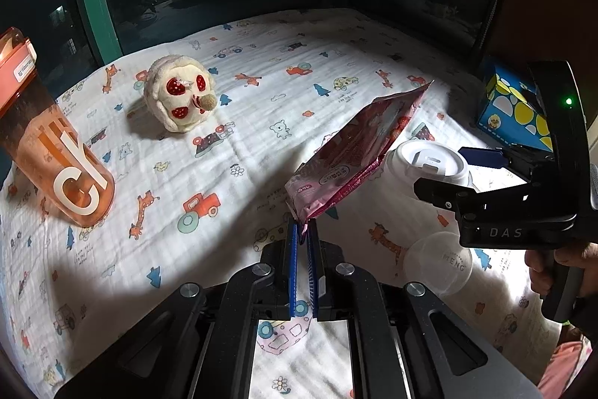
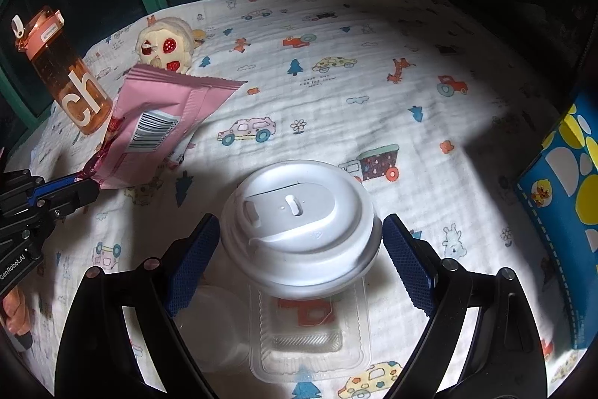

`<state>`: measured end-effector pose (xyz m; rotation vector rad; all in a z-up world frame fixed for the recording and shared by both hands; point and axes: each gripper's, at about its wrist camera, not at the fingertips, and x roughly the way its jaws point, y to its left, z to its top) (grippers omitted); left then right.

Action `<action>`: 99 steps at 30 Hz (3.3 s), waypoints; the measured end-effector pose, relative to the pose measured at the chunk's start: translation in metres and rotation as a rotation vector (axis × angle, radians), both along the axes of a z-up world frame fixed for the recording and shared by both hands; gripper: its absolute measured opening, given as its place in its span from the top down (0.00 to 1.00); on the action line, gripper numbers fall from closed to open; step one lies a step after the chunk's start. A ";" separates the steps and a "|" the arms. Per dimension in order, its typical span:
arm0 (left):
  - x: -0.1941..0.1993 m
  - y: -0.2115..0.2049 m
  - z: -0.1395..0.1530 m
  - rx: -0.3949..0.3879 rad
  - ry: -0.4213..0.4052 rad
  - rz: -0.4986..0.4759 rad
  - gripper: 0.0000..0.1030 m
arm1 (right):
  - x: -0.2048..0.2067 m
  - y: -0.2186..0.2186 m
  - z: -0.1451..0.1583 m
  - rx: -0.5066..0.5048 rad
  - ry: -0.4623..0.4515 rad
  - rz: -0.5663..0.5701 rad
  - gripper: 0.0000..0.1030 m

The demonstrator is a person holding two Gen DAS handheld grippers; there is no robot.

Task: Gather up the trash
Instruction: 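Lift the pink wrapper with the left tool while the right tool lifts the white-lidded cup, then carry wrapper and lidded cup to the green basket and open both tools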

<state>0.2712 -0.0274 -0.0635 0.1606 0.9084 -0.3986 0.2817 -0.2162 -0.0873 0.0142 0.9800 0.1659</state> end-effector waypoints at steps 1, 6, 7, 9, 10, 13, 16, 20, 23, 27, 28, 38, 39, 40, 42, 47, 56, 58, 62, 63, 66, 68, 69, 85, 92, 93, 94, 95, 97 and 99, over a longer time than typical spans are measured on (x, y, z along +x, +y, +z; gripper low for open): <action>0.000 0.000 -0.001 0.001 0.002 0.002 0.95 | 0.000 0.000 0.000 0.000 -0.003 -0.002 0.16; -0.001 0.002 0.002 -0.003 0.001 0.008 0.95 | -0.004 0.001 0.002 -0.004 -0.014 -0.001 0.22; -0.001 0.002 0.003 -0.003 0.000 0.007 0.95 | -0.007 0.000 0.003 -0.008 -0.025 -0.005 0.27; -0.002 0.001 0.004 -0.005 -0.002 0.007 0.95 | -0.010 -0.002 0.008 0.006 -0.030 -0.005 0.33; -0.003 0.001 0.005 -0.004 -0.002 0.006 0.95 | -0.010 -0.003 0.008 0.017 -0.018 -0.004 0.33; -0.006 0.000 0.008 -0.006 -0.003 0.010 0.95 | -0.015 -0.003 0.011 -0.001 -0.027 -0.004 0.37; -0.010 -0.001 0.012 -0.005 -0.009 0.010 0.95 | -0.021 -0.004 0.014 0.002 -0.031 -0.004 0.42; -0.014 0.000 0.019 -0.005 -0.021 0.010 0.95 | -0.022 -0.007 0.015 0.017 -0.019 -0.004 0.43; -0.016 0.000 0.020 -0.004 -0.022 0.007 0.95 | -0.020 -0.009 0.013 0.034 -0.002 -0.010 0.26; -0.014 0.003 0.018 -0.003 -0.019 0.009 0.95 | -0.015 -0.006 0.011 0.020 -0.007 -0.011 0.21; -0.014 0.004 0.018 -0.003 -0.018 0.012 0.95 | -0.013 -0.005 0.010 0.017 -0.007 -0.012 0.20; -0.008 0.011 0.009 -0.003 -0.001 0.025 0.95 | 0.001 0.001 -0.002 0.005 0.004 -0.021 0.20; -0.008 0.011 0.008 -0.003 -0.001 0.025 0.95 | 0.001 0.001 -0.002 0.003 0.004 -0.020 0.20; -0.009 0.011 0.008 -0.004 -0.001 0.025 0.95 | 0.000 0.001 -0.001 0.000 0.000 -0.020 0.21; -0.009 0.011 0.009 -0.007 -0.001 0.025 0.95 | -0.001 0.000 0.000 0.002 -0.007 -0.021 0.22; -0.013 0.008 0.013 -0.011 -0.007 0.022 0.95 | -0.007 0.003 0.004 -0.017 -0.026 -0.017 0.23; -0.027 0.004 0.030 -0.016 -0.029 0.015 0.95 | -0.046 -0.009 0.043 0.021 -0.090 -0.034 0.23; -0.035 -0.001 0.035 -0.020 -0.037 0.002 0.95 | -0.059 -0.014 0.053 0.021 -0.101 -0.044 0.23; -0.054 -0.016 0.045 -0.033 -0.051 -0.034 0.95 | -0.091 -0.026 0.071 0.024 -0.117 -0.072 0.23; -0.059 -0.020 0.048 -0.038 -0.053 -0.044 0.95 | -0.100 -0.030 0.075 0.024 -0.122 -0.079 0.23; -0.077 -0.036 0.053 -0.057 -0.053 -0.077 0.95 | -0.126 -0.042 0.084 0.020 -0.136 -0.105 0.23; -0.089 -0.047 0.056 -0.066 -0.051 -0.101 0.95 | -0.145 -0.053 0.088 0.020 -0.139 -0.130 0.23; -0.095 -0.054 0.057 -0.070 -0.052 -0.115 0.95 | -0.154 -0.058 0.089 0.021 -0.141 -0.139 0.23; -0.195 -0.177 0.064 -0.110 -0.036 -0.368 0.95 | -0.301 -0.163 0.104 0.003 -0.185 -0.388 0.23; -0.230 -0.236 0.069 -0.105 -0.037 -0.485 0.95 | -0.354 -0.214 0.101 -0.019 -0.176 -0.506 0.22; -0.234 -0.244 0.068 -0.105 -0.035 -0.500 0.95 | -0.359 -0.219 0.101 -0.023 -0.175 -0.520 0.22; -0.238 -0.251 0.068 -0.106 -0.031 -0.515 0.95 | -0.366 -0.224 0.100 -0.027 -0.173 -0.535 0.22; -0.242 -0.258 0.068 -0.107 -0.027 -0.530 0.95 | -0.372 -0.230 0.099 -0.026 -0.170 -0.550 0.22; -0.248 -0.271 0.067 -0.107 -0.019 -0.555 0.95 | -0.383 -0.239 0.097 -0.026 -0.165 -0.574 0.22; -0.253 -0.283 0.066 -0.110 -0.008 -0.577 0.95 | -0.393 -0.246 0.094 -0.028 -0.161 -0.592 0.22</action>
